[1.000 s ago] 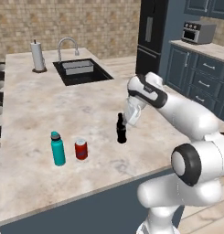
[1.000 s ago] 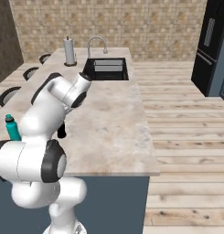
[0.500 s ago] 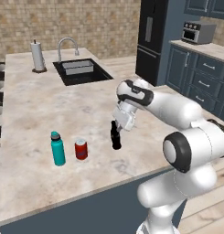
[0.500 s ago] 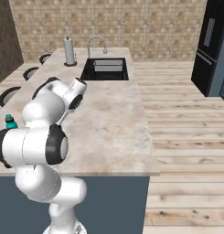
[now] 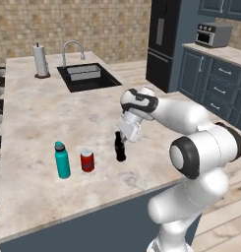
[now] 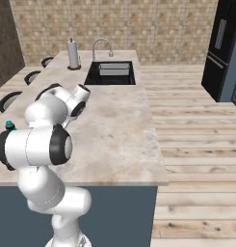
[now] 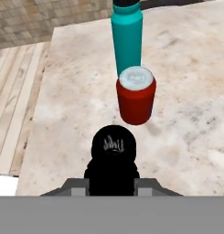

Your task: Move the drinks to the dining counter.

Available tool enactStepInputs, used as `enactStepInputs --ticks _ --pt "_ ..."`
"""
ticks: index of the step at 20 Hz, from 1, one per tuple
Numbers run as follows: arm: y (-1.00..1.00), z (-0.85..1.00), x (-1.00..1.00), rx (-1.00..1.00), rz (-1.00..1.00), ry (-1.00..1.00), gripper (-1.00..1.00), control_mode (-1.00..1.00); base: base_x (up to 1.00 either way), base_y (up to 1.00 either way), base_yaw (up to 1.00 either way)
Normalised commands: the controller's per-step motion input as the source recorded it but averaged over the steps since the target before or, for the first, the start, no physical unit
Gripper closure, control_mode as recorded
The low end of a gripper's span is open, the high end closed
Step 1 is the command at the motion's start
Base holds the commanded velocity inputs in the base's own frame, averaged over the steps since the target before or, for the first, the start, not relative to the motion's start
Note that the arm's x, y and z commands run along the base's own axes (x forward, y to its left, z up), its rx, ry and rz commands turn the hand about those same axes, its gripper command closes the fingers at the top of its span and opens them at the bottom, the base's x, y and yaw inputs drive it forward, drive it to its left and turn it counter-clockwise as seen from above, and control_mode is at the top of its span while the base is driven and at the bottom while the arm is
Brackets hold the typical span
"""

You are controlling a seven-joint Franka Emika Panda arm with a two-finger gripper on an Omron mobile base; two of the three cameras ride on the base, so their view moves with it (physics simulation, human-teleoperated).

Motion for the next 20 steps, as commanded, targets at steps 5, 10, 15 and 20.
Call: enactStepInputs --ticks 5,10,15,20 --pt "0.09 -0.15 0.32 0.07 0.0 0.0 1.0 -1.0 0.0 0.0 0.0" --pt "0.13 -0.15 0.23 0.07 0.0 0.0 1.0 -1.0 0.0 0.0 0.0" --pt "0.19 -0.05 0.01 0.02 0.0 0.0 1.0 -1.0 0.0 0.0 0.0" --pt "0.1 0.0 -0.03 0.0 0.0 0.0 1.0 -1.0 0.0 0.0 0.0"
